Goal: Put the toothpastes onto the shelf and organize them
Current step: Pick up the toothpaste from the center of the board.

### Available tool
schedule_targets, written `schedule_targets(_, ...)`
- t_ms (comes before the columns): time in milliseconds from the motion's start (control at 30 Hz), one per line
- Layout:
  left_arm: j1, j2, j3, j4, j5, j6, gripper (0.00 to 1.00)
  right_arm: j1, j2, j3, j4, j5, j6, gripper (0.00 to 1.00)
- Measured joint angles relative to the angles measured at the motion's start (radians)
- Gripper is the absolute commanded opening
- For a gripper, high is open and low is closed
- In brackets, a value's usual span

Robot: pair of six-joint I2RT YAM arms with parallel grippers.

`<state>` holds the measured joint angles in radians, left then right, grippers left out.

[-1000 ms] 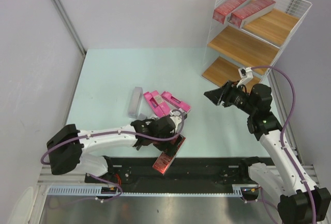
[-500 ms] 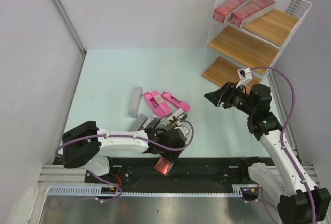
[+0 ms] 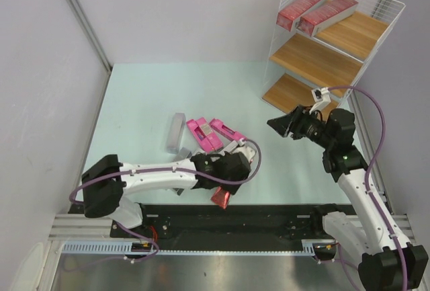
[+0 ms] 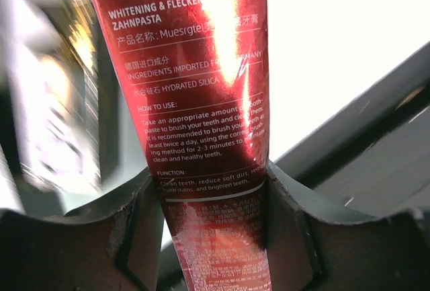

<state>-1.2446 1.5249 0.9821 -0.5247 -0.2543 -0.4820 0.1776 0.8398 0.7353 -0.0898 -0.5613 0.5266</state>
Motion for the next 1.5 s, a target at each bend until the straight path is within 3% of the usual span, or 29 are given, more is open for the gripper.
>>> schedule_targets(367,0.146,0.045,0.423,0.054,-0.034,0.223,0.49,-0.137,0.065,0.001,0.194,-0.18,0.183,0.81)
schedule_targets(700,0.158,0.105,0.552,0.058,0.008,0.311,0.5,-0.131,0.134,0.001,0.348,-0.278,0.305,0.79)
schedule_targets(833,0.158,0.106,0.563,0.058,0.023,0.32,0.51,-0.111,0.148,0.002,0.357,-0.285,0.312,0.72)
schedule_targets(933,0.158,0.106,0.57,0.056,0.03,0.326,0.53,-0.097,0.151,0.002,0.356,-0.282,0.31,0.53)
schedule_targets(1067,0.159,0.106,0.59,0.047,0.034,0.33,0.6,-0.098,0.157,0.002,0.363,-0.266,0.317,0.42)
schedule_targets(1133,0.159,0.106,0.597,0.043,0.037,0.334,0.69,-0.098,0.157,0.002,0.37,-0.265,0.323,0.36)
schedule_targets(1267,0.159,0.106,0.601,0.044,0.039,0.344,0.92,-0.097,0.157,0.003,0.379,-0.267,0.334,0.31)
schedule_targets(1367,0.163,0.106,0.631,0.037,0.017,0.357,1.0,-0.101,0.156,0.003,0.379,-0.272,0.337,0.31)
schedule_targets(1500,0.199,0.096,0.676,0.037,0.014,0.353,1.0,-0.136,0.156,0.003,0.387,-0.274,0.357,0.3)
